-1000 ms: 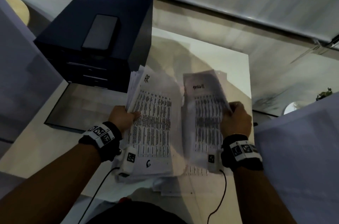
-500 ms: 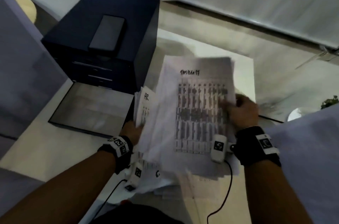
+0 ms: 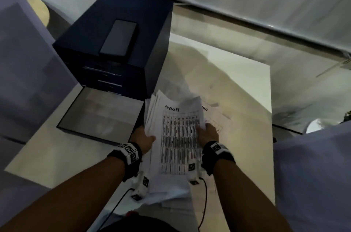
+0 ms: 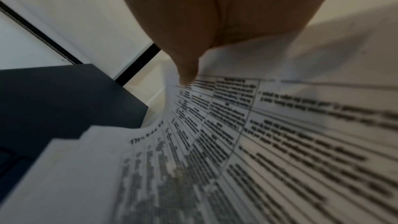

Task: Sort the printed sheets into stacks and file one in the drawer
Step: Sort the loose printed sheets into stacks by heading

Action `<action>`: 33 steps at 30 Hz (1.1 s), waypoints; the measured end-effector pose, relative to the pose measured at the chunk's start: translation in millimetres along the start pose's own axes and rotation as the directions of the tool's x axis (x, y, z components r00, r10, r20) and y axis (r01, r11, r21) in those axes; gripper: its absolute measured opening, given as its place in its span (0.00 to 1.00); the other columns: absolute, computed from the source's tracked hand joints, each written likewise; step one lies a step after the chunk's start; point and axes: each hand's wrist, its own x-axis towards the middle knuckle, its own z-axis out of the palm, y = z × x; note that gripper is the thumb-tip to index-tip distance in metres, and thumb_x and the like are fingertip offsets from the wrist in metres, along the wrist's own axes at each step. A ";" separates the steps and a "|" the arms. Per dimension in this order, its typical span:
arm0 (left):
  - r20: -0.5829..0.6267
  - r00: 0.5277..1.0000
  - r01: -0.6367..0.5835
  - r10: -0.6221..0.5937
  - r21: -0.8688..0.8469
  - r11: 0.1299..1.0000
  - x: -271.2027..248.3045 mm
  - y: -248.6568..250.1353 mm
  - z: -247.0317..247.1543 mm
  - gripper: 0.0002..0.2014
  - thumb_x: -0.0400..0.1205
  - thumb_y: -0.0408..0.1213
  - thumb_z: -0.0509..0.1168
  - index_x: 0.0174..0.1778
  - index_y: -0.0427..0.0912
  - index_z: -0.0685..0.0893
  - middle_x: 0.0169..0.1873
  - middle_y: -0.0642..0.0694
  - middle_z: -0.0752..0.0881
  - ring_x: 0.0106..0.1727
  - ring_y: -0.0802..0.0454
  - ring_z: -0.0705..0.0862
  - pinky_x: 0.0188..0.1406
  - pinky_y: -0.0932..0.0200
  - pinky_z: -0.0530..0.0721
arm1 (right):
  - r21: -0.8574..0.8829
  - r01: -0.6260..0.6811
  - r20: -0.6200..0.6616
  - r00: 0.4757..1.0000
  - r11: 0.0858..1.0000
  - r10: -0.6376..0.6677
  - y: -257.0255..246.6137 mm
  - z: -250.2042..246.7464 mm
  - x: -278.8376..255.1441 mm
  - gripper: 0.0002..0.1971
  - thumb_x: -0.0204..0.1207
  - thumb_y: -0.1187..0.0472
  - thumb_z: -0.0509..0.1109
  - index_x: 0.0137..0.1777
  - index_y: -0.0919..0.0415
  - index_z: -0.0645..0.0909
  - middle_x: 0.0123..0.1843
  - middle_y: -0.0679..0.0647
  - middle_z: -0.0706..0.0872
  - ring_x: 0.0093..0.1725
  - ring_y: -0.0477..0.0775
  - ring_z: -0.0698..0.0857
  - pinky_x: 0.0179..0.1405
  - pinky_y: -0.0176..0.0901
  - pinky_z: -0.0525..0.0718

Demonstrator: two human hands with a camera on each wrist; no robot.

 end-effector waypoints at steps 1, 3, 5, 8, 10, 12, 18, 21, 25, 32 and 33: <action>-0.013 0.999 -0.029 0.029 0.013 0.999 -0.2 3.0 -2.9 0.31 0.79 0.35 0.72 0.78 0.35 0.70 0.70 0.38 0.79 0.68 0.40 0.80 0.70 0.52 0.76 | -0.041 -0.039 -0.048 0.998 0.998 0.037 4.0 -1.1 0.2 0.25 0.79 0.46 0.67 0.68 0.64 0.78 0.65 0.65 0.83 0.63 0.66 0.82 0.61 0.52 0.80; -0.014 0.997 -0.082 0.082 0.005 0.997 -2.7 13.0 -13.4 0.31 0.79 0.32 0.71 0.79 0.37 0.70 0.68 0.43 0.79 0.67 0.42 0.80 0.71 0.53 0.75 | -0.167 -0.213 -0.150 0.971 0.963 0.189 22.1 -7.8 -3.0 0.37 0.75 0.39 0.70 0.76 0.64 0.69 0.74 0.63 0.72 0.72 0.67 0.71 0.69 0.59 0.72; -0.001 0.991 -0.134 0.134 -0.024 0.991 -4.3 23.4 -27.8 0.27 0.81 0.33 0.69 0.77 0.38 0.73 0.67 0.42 0.81 0.66 0.42 0.81 0.70 0.52 0.77 | -0.205 -0.360 -0.181 0.928 0.910 0.326 40.9 -9.3 -11.4 0.51 0.65 0.36 0.76 0.79 0.64 0.58 0.77 0.64 0.64 0.75 0.68 0.64 0.72 0.64 0.67; -0.047 0.975 -0.219 0.218 -0.019 0.976 -8.0 40.6 -54.2 0.22 0.81 0.32 0.68 0.72 0.37 0.77 0.64 0.40 0.84 0.63 0.41 0.83 0.67 0.50 0.79 | -0.267 -0.357 -0.204 0.929 0.895 0.309 48.3 -4.2 -18.1 0.59 0.58 0.35 0.81 0.81 0.64 0.54 0.75 0.64 0.64 0.74 0.68 0.64 0.69 0.66 0.70; -0.094 0.962 -0.256 0.255 0.001 0.967 -10.5 51.9 -70.7 0.21 0.81 0.32 0.68 0.71 0.38 0.78 0.63 0.40 0.85 0.62 0.41 0.84 0.68 0.45 0.80 | -0.299 -0.362 -0.178 0.930 0.883 0.322 43.9 -3.9 -10.4 0.59 0.59 0.35 0.80 0.81 0.66 0.54 0.75 0.65 0.65 0.73 0.68 0.66 0.70 0.63 0.70; -0.145 0.956 -0.255 0.255 0.019 0.967 -12.6 59.9 -82.1 0.20 0.80 0.31 0.69 0.69 0.39 0.79 0.62 0.40 0.85 0.61 0.41 0.84 0.68 0.44 0.80 | -0.286 -0.356 -0.129 0.934 0.890 0.333 41.7 -3.0 0.0 0.57 0.58 0.37 0.82 0.79 0.67 0.58 0.73 0.66 0.68 0.72 0.68 0.70 0.72 0.60 0.73; -0.207 0.949 -0.232 0.237 0.046 0.972 -19.3 70.2 -95.7 0.20 0.79 0.31 0.71 0.68 0.39 0.80 0.54 0.46 0.84 0.56 0.45 0.83 0.62 0.53 0.78 | -0.175 -0.310 -0.129 0.948 0.934 0.291 39.2 -0.8 -0.2 0.49 0.53 0.44 0.85 0.72 0.59 0.67 0.69 0.61 0.76 0.67 0.68 0.76 0.68 0.67 0.74; -0.209 0.948 -0.242 0.238 0.008 0.970 -22.3 69.0 -96.2 0.20 0.78 0.30 0.71 0.67 0.41 0.81 0.54 0.45 0.86 0.57 0.41 0.85 0.64 0.47 0.81 | -0.065 -0.219 -0.166 0.964 0.973 0.206 36.2 -1.8 -5.0 0.35 0.59 0.53 0.83 0.63 0.56 0.69 0.63 0.59 0.79 0.63 0.67 0.79 0.63 0.67 0.78; -0.208 0.946 -0.252 0.249 0.014 0.968 -26.3 71.4 -96.5 0.20 0.78 0.30 0.71 0.67 0.39 0.81 0.56 0.42 0.86 0.56 0.43 0.84 0.62 0.51 0.80 | 0.104 -0.141 -0.174 0.972 0.985 0.158 33.2 -8.3 -8.9 0.18 0.73 0.61 0.72 0.56 0.57 0.66 0.47 0.61 0.83 0.42 0.64 0.84 0.43 0.60 0.88; -0.210 0.950 -0.237 0.231 -0.004 0.971 -30.5 67.8 -99.9 0.20 0.78 0.29 0.71 0.68 0.39 0.81 0.56 0.42 0.87 0.58 0.41 0.85 0.61 0.52 0.80 | -0.060 -0.107 -0.260 0.962 0.992 0.088 46.9 -54.5 -3.2 0.05 0.77 0.59 0.68 0.49 0.59 0.79 0.49 0.62 0.86 0.45 0.65 0.83 0.49 0.55 0.84; -0.206 0.951 -0.238 0.231 -0.008 0.971 -30.2 67.1 -99.3 0.21 0.78 0.29 0.72 0.68 0.39 0.81 0.58 0.41 0.87 0.58 0.41 0.85 0.62 0.51 0.80 | -0.085 -0.102 -0.279 0.957 0.991 0.074 46.9 -58.8 -2.6 0.07 0.77 0.58 0.69 0.51 0.59 0.81 0.51 0.64 0.87 0.48 0.68 0.84 0.52 0.58 0.84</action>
